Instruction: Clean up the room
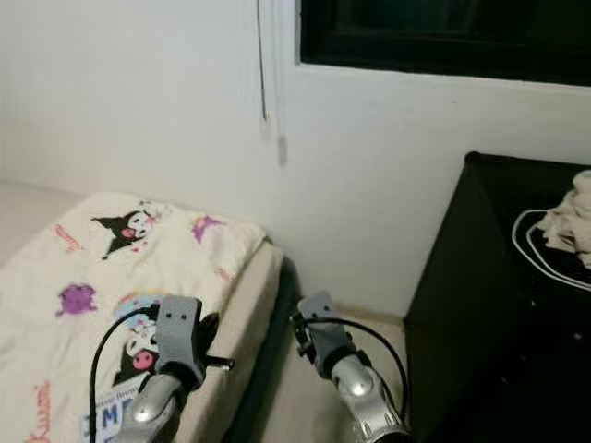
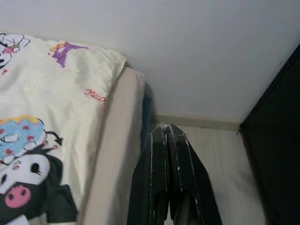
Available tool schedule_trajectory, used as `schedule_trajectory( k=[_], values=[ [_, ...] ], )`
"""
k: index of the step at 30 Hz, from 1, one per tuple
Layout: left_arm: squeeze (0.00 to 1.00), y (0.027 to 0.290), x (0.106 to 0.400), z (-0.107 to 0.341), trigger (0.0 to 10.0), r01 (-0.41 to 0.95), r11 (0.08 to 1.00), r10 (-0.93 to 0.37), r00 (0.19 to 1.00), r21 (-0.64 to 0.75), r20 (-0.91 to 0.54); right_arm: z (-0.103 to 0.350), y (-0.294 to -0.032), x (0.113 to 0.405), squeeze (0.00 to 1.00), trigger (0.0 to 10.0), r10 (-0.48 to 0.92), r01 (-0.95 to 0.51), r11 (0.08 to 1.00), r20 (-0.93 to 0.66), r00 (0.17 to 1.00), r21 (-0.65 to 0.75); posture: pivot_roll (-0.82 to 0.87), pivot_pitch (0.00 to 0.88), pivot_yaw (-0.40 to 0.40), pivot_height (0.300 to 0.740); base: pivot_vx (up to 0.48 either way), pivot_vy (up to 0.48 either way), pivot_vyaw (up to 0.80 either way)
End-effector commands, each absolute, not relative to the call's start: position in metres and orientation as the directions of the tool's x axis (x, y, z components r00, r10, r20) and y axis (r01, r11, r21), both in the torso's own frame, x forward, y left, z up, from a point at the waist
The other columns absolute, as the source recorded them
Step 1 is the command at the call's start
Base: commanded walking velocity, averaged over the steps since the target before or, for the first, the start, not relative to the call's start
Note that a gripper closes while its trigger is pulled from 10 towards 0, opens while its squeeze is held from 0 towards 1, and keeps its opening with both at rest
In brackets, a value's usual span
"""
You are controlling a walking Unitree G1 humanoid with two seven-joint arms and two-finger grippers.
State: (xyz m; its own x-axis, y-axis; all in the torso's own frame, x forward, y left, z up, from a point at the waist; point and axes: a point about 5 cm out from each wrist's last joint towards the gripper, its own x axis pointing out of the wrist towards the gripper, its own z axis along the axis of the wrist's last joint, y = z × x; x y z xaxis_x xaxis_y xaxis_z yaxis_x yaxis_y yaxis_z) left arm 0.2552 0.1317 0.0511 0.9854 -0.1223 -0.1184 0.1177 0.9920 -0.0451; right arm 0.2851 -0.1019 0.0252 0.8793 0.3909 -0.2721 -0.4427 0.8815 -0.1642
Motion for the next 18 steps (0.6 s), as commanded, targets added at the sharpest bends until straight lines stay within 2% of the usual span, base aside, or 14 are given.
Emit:
schedule_trajectory(
  k=[1, 5, 10, 18],
  values=[
    [0.00, 0.1310, 0.2516, 0.0456, 10.0, 0.108, 0.993, -0.116, 0.981, -0.053, -0.158, 0.0227, -0.1052, 0.2838, 0.00, 10.0, 0.383, -0.438, 0.885, -0.286, 0.878, -0.158, -0.04, 0.000, -0.022, 0.740, 0.000, -0.442, 0.00],
    [0.00, 0.1348, 0.2506, 0.0426, 10.0, 0.080, 0.993, -0.094, 0.978, -0.081, -0.186, 0.0229, -0.1054, 0.2841, 0.00, 10.0, 0.383, -0.437, 0.886, -0.285, 0.879, -0.157, -0.04, 0.000, -0.025, 0.740, 0.000, -0.111, 0.00],
    [0.00, 0.1375, 0.2519, 0.0423, 10.0, 0.064, 0.995, -0.079, 0.978, -0.083, -0.193, 0.0230, -0.1053, 0.2845, 0.00, 10.0, 0.385, -0.440, 0.884, -0.286, 0.877, -0.157, -0.04, 0.000, -0.026, 0.740, 0.000, 0.480, 0.00],
    [0.00, 0.1405, 0.2536, 0.0435, 10.0, 0.046, 0.998, -0.052, 0.982, -0.037, -0.181, 0.0238, -0.1045, 0.2853, 0.00, 10.0, 0.385, -0.439, 0.885, -0.284, 0.878, -0.156, -0.04, 0.000, -0.025, 0.740, 0.000, 0.000, 0.00]
  ],
)
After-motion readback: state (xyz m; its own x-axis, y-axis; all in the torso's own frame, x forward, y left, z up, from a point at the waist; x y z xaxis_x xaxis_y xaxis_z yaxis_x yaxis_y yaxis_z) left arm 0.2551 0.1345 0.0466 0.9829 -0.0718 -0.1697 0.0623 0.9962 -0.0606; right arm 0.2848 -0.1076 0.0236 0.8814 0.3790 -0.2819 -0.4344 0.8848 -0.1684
